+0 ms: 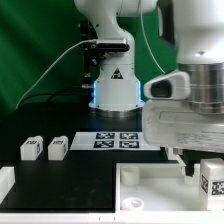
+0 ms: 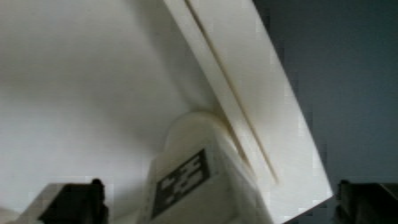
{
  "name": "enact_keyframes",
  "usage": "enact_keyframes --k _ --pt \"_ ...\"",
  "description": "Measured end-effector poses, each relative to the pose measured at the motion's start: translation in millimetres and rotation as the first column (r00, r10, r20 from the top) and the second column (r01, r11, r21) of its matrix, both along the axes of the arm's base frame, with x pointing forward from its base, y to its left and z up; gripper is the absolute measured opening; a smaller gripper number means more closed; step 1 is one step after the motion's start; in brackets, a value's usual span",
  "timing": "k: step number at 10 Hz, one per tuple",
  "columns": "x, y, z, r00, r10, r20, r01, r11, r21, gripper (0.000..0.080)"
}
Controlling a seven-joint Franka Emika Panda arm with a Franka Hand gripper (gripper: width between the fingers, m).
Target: Assemble one leg
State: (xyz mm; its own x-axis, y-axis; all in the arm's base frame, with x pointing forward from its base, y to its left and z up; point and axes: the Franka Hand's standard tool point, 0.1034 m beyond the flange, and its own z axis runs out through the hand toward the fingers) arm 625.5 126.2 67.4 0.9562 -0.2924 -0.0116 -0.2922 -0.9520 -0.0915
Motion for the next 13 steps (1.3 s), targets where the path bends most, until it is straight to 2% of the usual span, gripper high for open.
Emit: enact_keyframes --k 1,3,4,6,7,8,9,10,11,13 --pt "0.1 -2.0 -0.6 1.0 0.02 0.001 -0.02 1.0 -0.001 0.0649" --pt "0.1 -2.3 -0.9 1.0 0.011 0.0 -0.011 1.0 -0.001 0.0382" --pt "-3.9 -4.6 -2.6 0.999 -0.046 -0.022 0.046 0.999 -0.003 0.0292" --pt "-3.0 -2.7 -2.2 0.967 -0.252 -0.04 0.252 0.968 0.001 0.0292" --pt "-1.4 -2.5 -1.9 0.92 -0.387 -0.06 0.387 0.922 -0.004 0.0292" --pt "0.1 -0.5 -2.0 0.85 -0.521 -0.08 0.522 0.853 -0.013 0.0292" --pt "2.1 3.8 -2.6 0.727 -0.679 -0.105 0.679 0.733 -0.036 0.0292" --pt "3.8 8.0 -3.6 0.604 -0.788 -0.12 0.787 0.613 -0.064 0.0292" --pt "5.8 8.1 -3.3 0.506 -0.854 -0.122 0.853 0.516 -0.075 0.0293" --pt "10.7 7.9 -3.2 0.215 -0.967 -0.138 0.969 0.229 -0.09 0.0293"
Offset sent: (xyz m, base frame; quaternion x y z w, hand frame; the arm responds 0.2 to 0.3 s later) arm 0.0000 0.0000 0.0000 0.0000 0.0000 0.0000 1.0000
